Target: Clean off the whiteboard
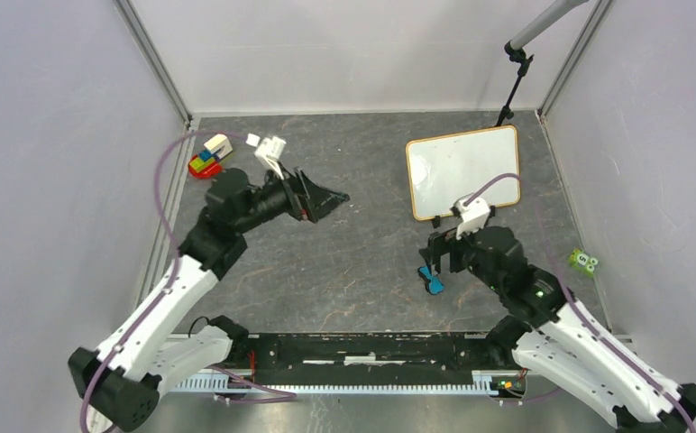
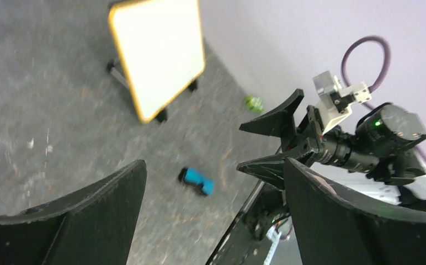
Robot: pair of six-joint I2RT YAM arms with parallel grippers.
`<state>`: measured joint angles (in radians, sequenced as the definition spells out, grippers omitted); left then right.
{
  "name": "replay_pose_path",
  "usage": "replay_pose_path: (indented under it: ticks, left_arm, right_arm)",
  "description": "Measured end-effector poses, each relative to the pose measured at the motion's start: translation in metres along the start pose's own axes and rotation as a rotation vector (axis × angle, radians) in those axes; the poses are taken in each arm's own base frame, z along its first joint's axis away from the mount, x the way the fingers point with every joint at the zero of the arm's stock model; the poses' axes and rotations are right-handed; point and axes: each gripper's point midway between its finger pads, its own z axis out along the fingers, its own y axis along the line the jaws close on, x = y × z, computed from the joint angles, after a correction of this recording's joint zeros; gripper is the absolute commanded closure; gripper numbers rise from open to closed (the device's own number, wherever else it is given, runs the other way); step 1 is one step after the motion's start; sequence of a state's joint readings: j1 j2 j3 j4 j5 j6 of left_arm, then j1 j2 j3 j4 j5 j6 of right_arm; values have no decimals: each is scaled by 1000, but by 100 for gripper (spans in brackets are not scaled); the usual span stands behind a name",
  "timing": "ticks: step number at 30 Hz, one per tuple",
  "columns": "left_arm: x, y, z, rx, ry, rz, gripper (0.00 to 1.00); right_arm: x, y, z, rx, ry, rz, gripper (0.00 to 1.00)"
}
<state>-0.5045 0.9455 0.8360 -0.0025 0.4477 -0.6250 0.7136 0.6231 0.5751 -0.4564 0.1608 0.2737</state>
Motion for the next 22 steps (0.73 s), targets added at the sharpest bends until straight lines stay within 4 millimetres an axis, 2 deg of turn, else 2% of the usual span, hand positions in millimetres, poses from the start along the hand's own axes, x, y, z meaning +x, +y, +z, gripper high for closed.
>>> replay_pose_path:
  ticks: [3, 6, 10, 13, 16, 19, 22]
  left_arm:
    - [-48, -46, -22, 46, -67, 66, 0]
    - [-91, -97, -58, 118, -178, 167, 0]
    - [-112, -132, -103, 159, -293, 256, 0]
    - [-120, -144, -121, 169, -349, 280, 0]
    - [-122, -144, -124, 160, -360, 278, 0]
    - [-121, -137, -123, 130, -355, 264, 0]
    - [-119, -132, -124, 101, -355, 259, 0]
  right_arm:
    - [-51, -6, -29, 37, -136, -7, 2]
    - [-100, -16, -69, 82, -281, -12, 2]
    - [-160, -24, -127, 116, -453, -14, 2]
    - [-195, -27, -167, 120, -571, -1, 2]
    - [-217, -29, -202, 110, -682, 18, 2]
    - [-228, -32, -222, 108, -757, 35, 2]
    - [-230, -35, -228, 118, -786, 33, 2]
